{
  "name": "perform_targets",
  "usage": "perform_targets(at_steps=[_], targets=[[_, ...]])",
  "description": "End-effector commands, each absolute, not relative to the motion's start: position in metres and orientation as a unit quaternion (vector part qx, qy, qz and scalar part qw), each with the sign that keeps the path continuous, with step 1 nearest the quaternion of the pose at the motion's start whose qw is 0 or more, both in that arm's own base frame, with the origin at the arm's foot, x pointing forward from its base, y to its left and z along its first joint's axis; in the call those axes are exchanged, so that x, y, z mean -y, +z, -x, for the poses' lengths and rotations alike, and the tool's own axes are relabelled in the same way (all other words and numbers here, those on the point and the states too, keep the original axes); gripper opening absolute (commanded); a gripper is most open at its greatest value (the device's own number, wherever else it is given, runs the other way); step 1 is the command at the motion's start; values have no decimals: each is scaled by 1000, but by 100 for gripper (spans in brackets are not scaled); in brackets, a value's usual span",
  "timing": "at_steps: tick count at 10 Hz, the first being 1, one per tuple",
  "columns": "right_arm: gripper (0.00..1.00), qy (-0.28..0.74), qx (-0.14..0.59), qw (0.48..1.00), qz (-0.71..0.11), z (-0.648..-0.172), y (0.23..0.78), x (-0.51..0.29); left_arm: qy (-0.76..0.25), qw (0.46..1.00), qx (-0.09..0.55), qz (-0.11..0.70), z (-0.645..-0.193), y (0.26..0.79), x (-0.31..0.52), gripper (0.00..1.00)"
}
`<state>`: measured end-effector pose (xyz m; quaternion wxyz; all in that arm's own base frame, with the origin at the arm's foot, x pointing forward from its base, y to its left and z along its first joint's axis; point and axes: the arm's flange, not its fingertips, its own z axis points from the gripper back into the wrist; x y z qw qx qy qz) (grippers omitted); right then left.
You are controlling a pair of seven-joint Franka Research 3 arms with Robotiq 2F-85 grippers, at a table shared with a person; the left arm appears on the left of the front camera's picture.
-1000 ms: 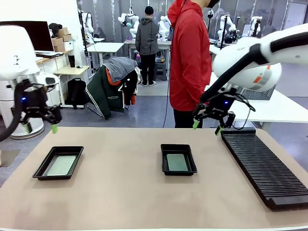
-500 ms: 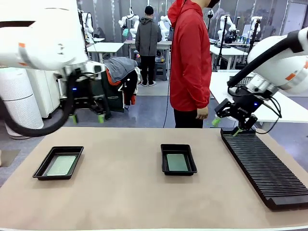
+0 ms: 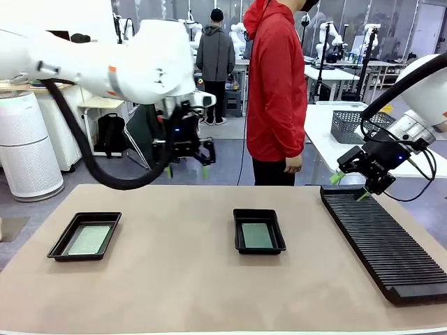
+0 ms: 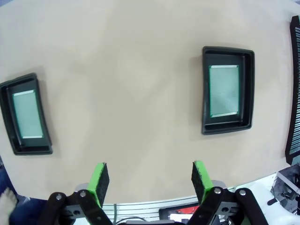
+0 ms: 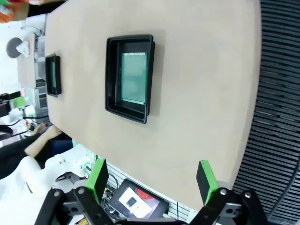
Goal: Inspect and transfer BCBs to ESD trays.
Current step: Pick up the ESD tray and place it on the left side of the table.
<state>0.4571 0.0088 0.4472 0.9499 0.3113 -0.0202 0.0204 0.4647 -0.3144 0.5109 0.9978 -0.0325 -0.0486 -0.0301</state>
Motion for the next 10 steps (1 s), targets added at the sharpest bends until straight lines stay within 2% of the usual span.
perform_targets(at_steps=[1,8,10], targets=[[100,17,24,953,-300,-456,454,-22,-29,998,57,18,-485,498,350,94],[100,17,24,953,-300,-456,454,-22,-48,998,41,26,-510,416,421,94],[100,17,24,953,-300,-456,454,-22,-52,997,55,25,-510,389,431,94]])
